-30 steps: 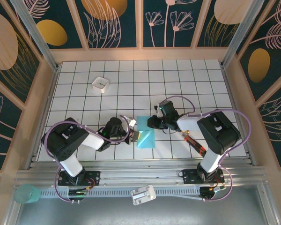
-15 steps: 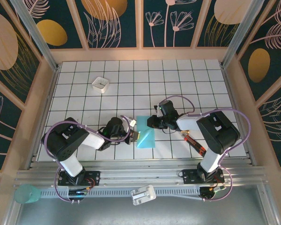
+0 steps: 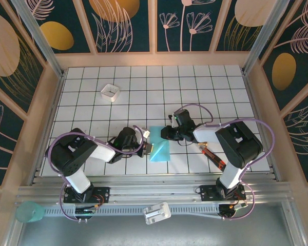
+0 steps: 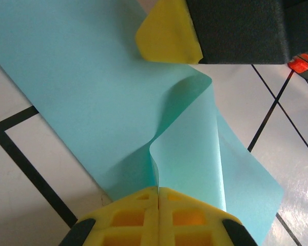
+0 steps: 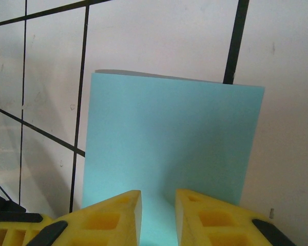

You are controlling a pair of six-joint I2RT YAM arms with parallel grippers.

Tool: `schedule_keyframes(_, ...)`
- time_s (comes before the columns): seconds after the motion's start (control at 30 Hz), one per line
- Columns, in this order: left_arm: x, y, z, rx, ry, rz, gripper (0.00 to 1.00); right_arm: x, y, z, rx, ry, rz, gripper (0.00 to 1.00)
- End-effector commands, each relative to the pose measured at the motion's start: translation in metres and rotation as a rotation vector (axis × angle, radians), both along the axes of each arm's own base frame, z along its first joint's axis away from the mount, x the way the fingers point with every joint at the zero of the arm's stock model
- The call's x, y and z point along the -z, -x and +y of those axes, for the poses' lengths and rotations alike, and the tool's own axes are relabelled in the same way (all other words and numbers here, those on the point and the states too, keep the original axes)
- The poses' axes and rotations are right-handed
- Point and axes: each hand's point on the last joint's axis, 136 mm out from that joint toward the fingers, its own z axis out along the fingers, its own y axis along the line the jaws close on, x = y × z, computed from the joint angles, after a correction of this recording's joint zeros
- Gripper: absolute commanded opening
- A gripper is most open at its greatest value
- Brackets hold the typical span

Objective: Fold a paper plane with a square sheet of paper (pick it up from the middle)
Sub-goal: Fold the triangle a second time at the center of the table.

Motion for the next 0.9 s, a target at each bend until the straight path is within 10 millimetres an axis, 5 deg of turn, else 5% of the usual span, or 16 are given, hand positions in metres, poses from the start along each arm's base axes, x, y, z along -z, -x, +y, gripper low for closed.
schedule_keyframes(0.0,0.011,-0.002,0.007,-0.011,-0.051,0.012,0.00,0.006,-0.006,-0.010,0.011,0.071,-0.008,0.26)
schedule_keyframes(0.33,0.013,-0.002,0.009,-0.018,-0.066,0.019,0.00,-0.042,-0.017,0.000,-0.007,0.016,-0.097,0.33)
schedule_keyframes(0.87,0.023,-0.005,0.007,-0.013,-0.113,0.057,0.00,-0.034,-0.007,-0.009,0.013,0.032,-0.064,0.31)
